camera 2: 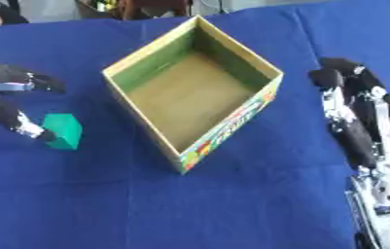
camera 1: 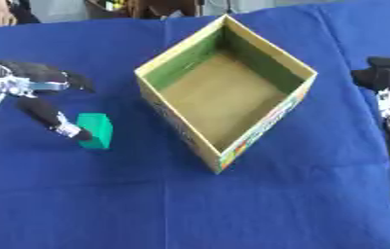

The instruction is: Pick up objects on the table and place them in the box.

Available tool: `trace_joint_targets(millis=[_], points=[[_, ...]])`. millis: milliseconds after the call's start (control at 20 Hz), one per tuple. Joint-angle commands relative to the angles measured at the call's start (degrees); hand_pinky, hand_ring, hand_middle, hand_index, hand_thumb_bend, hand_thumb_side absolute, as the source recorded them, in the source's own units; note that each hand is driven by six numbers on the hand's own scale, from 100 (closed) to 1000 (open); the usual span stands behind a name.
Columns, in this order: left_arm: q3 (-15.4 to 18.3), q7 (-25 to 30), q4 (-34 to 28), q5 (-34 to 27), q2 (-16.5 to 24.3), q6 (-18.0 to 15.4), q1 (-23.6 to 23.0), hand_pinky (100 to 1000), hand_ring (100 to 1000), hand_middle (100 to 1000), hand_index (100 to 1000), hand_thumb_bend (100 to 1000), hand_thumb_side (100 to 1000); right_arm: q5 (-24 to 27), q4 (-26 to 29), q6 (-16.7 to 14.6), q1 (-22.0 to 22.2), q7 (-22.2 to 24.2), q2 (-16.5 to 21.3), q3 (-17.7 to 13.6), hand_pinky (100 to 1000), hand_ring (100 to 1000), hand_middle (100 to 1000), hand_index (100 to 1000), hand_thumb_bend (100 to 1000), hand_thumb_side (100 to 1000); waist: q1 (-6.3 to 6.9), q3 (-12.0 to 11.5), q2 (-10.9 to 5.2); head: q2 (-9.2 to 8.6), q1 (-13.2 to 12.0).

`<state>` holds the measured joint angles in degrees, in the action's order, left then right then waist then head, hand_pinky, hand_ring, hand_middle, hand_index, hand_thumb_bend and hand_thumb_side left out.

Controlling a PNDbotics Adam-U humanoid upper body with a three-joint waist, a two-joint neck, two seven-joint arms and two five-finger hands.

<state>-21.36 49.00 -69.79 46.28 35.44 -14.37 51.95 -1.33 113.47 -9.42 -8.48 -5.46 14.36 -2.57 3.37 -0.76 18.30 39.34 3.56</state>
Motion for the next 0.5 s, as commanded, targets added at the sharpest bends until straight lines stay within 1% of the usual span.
trace_joint_targets(millis=[50, 300, 400, 500], points=[[0.39, 2.97, 0.33, 1.90, 0.63, -3.94, 1.63, 898, 957, 996, 1000, 753, 794, 0.36, 1.12, 0.16, -0.10, 0.10, 0.40, 0.06, 774, 723, 577, 746, 100, 561, -0.05, -0.07, -1.37, 0.49, -0.21], [0.43, 2.97, 1.23, 2.16, -0.42, -4.48, 2.31, 880, 946, 971, 1000, 746, 792, 0.47, 1.12, 0.44, -0.18, 0.25, 0.26, 0.15, 775, 723, 577, 745, 100, 559, 0.11, 0.19, -1.38, 0.62, -0.29], [0.23, 2.97, 2.50, 3.32, -1.01, -4.52, 2.79, 877, 929, 919, 1000, 740, 791, 0.57, 1.12, 0.44, -0.23, 0.24, 0.28, 0.17, 774, 722, 576, 744, 100, 557, 0.12, 0.30, -1.43, 0.59, -0.33], [0.23, 2.97, 3.92, 4.88, -1.72, -4.65, 3.35, 875, 925, 905, 1000, 736, 796, 0.67, 1.12, 0.41, -0.24, 0.22, 0.32, 0.18, 775, 723, 576, 743, 100, 557, 0.11, 0.30, -1.47, 0.59, -0.36]])
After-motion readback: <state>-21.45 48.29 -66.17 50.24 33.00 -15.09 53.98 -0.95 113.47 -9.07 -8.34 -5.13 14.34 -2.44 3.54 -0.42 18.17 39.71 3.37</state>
